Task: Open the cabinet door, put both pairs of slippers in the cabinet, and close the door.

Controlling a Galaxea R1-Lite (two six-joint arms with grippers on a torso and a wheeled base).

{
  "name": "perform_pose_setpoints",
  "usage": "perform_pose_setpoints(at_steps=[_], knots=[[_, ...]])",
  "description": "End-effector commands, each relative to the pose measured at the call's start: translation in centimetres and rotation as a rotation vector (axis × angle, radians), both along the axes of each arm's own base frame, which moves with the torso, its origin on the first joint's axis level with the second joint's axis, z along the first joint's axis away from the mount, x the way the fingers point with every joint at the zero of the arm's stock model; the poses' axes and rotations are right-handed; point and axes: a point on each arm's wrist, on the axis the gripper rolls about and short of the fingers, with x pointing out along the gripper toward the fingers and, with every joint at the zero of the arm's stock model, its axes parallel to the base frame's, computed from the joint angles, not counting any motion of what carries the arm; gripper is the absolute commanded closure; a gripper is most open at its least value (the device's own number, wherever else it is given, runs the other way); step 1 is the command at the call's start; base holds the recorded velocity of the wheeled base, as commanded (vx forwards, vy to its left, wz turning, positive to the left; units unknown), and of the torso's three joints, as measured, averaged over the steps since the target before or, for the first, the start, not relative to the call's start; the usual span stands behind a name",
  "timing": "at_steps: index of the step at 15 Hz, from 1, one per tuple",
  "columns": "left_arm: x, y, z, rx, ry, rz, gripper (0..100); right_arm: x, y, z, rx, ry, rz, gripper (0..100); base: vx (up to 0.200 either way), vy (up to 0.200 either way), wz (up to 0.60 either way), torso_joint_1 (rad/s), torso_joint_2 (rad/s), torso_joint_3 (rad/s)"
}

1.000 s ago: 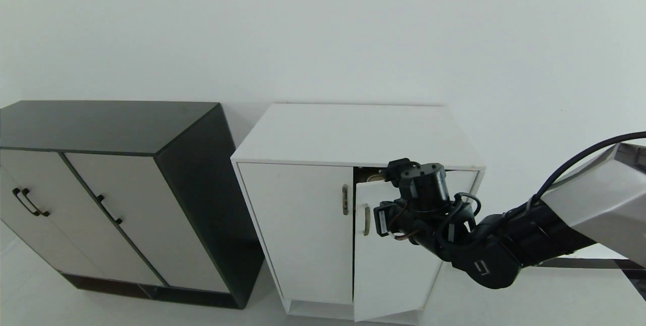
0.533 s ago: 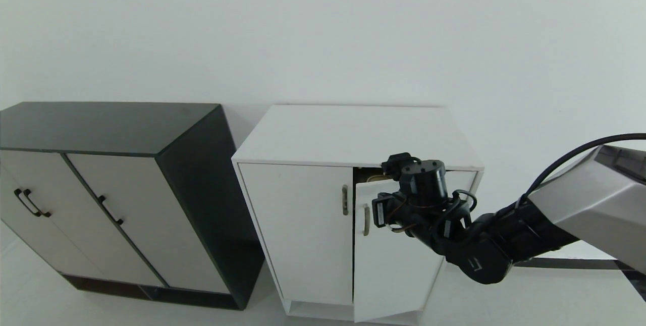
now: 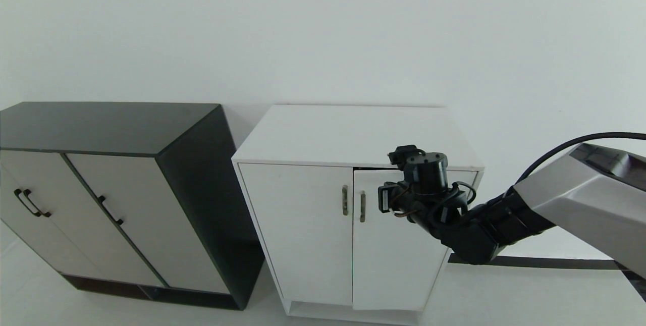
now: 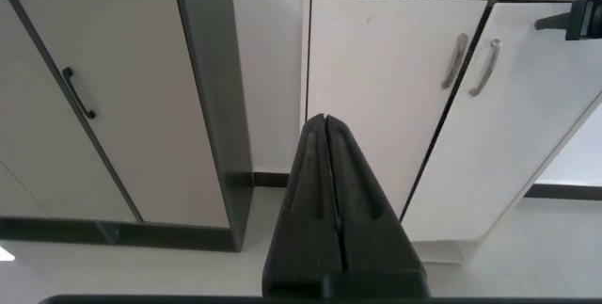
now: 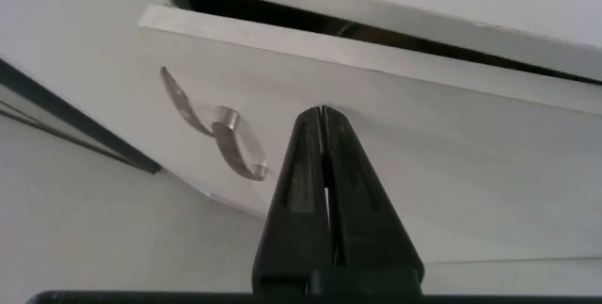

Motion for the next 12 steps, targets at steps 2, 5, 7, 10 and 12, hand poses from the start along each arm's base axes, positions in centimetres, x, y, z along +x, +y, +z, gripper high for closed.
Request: perform_pose_setpoints(at_steps=[2, 5, 7, 10, 12], knots=[[0.01, 0.0, 0.01, -0.001, 0.001, 0.001, 100, 0.61, -0.36, -0.39, -0.002, 0.004, -0.012, 100, 0.0, 0.0, 0.0, 0.0, 0.0, 0.0], [0.01, 0.0, 0.01, -0.001, 0.001, 0.001, 100, 0.64, -0.34, -0.42, -0.002, 0.004, -0.012, 100, 0.0, 0.0, 0.0, 0.0, 0.0, 0.0], [0.01, 0.0, 0.01, -0.001, 0.001, 0.001, 100, 0.92, -0.39, -0.79, -0.005, 0.009, -0.016, 100, 0.0, 0.0, 0.0, 0.0, 0.0, 0.0], [0.01, 0.0, 0.01, -0.001, 0.001, 0.001, 100, 1.25, -0.41, -0.89, -0.003, 0.007, -0.021, 100, 0.0, 0.0, 0.0, 0.0, 0.0, 0.0], [0.01, 0.0, 0.01, -0.001, 0.001, 0.001, 100, 1.37, -0.57, -0.85, -0.003, 0.005, -0.026, 100, 0.0, 0.0, 0.0, 0.0, 0.0, 0.0]])
